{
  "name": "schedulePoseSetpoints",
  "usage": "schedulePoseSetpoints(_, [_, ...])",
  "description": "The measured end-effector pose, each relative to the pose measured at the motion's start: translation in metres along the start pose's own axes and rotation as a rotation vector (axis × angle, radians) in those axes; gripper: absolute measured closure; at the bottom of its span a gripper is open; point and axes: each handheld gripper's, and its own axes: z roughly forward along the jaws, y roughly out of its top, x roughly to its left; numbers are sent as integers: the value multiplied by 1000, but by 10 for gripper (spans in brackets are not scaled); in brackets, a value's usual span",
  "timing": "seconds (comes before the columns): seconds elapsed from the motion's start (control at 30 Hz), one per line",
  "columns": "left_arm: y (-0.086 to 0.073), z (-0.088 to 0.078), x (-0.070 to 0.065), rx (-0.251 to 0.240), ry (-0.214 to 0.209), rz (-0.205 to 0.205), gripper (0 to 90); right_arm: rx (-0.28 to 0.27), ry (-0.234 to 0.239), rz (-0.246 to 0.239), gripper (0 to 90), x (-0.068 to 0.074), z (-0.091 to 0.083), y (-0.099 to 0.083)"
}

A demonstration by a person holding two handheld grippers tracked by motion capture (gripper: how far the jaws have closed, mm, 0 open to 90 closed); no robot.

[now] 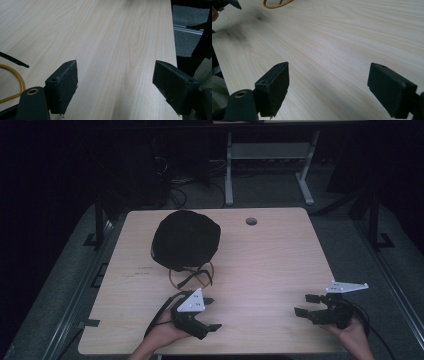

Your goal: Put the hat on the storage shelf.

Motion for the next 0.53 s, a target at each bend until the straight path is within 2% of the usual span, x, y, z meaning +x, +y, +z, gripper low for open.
schedulePoseSetpoints(0.4, [0,2,1,4,-5,-5,198,-35,-18,3,162,13,-3,-17])
schedulePoseSetpoints(0.47, [-1,3,1,7,-4,-8,198,-76,-18,7,161,14,-4,-22])
schedulePoseSetpoints(0.53, [-1,3,1,6,-7,-11,198,-114,-13,35,161,15,-5,-28])
